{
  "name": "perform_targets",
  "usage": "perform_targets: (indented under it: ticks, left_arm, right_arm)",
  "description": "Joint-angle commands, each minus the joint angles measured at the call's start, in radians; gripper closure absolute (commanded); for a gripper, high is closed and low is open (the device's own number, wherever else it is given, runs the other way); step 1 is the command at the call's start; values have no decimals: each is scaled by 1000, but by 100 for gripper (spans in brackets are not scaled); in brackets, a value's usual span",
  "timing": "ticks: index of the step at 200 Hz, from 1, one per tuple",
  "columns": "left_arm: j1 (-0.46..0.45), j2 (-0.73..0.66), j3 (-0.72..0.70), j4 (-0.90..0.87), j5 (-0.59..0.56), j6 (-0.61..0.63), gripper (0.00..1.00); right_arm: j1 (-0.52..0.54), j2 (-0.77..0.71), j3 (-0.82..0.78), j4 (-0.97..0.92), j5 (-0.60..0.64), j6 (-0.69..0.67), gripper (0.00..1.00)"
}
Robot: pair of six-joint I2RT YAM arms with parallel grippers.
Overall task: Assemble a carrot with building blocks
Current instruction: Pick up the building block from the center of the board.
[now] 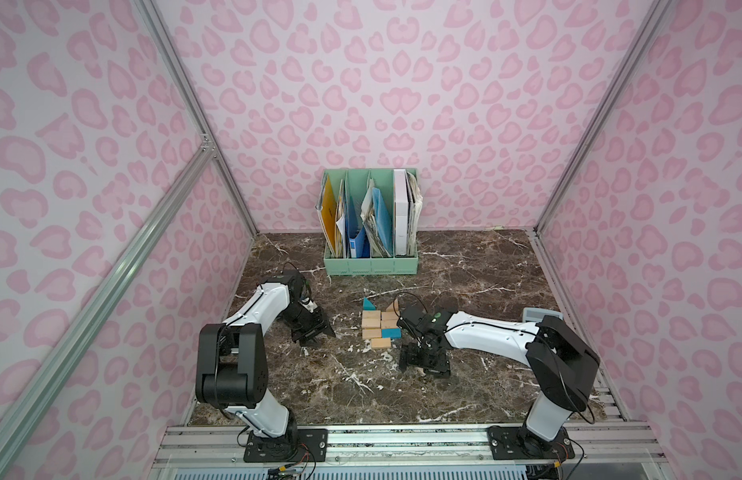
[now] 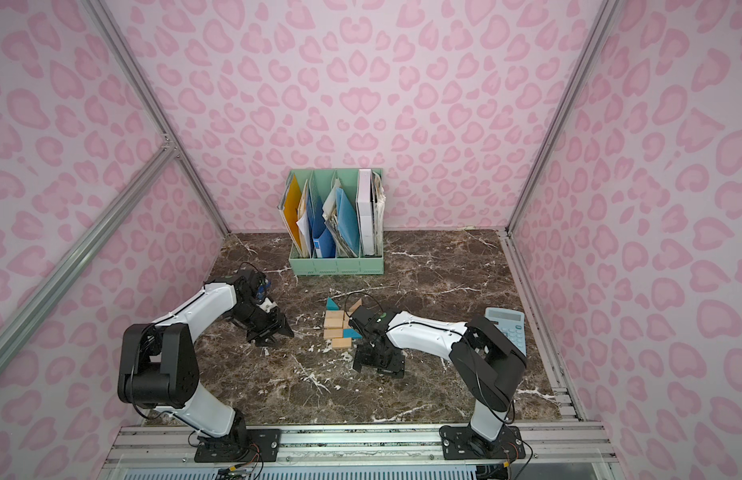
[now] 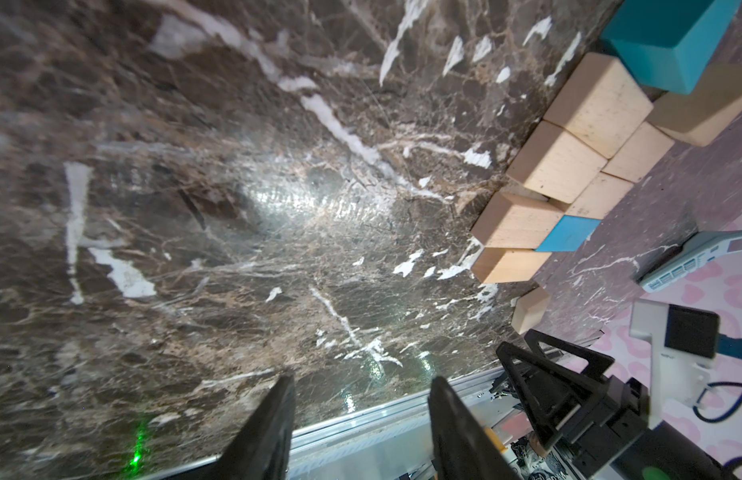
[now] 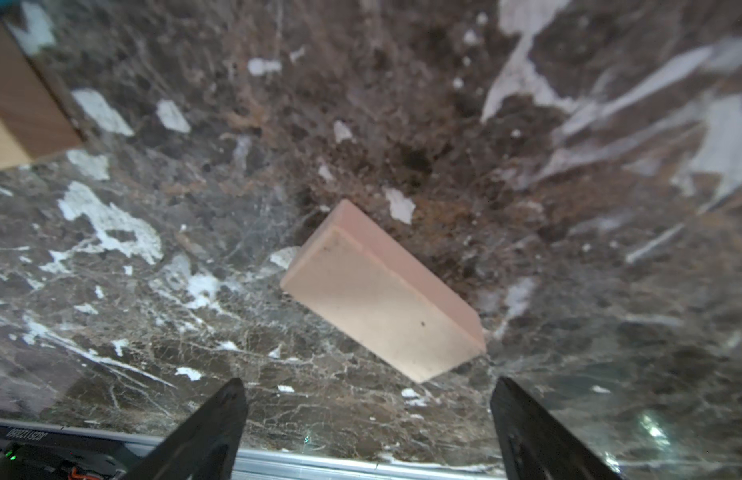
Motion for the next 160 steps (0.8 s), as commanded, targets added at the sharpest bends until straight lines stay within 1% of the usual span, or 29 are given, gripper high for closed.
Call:
perform_targets:
  ticks: [1,27,71,90,103,136,160]
  left_arm:
    - [0,-6,-2,-17,2,15,47]
    - [0,-3,-2,-15,2,15,47]
    - [2,-2,1,-15,2,14,47]
    - [1,-5,-1,-16,-2,15,47]
    - [2,-8,-2,-16,-3,15,47]
    - [2,-5,-1,-15,-2,14,47]
    - [2,-3,0,-15,-1,12,47]
  right_arm:
    - [-15,3,-14,71,-31,10,9]
    - [-29,18,14,65,-19,-9,9]
    - [-41,87,86,37,-1,-52,10]
    - [-37,106,110,17,8,-60,17]
    - [-34,115,119,4,22,-65,18]
    - [-25,157,171,-62,76,-87,30]
    - [-14,181,200,-85,92,-99,34]
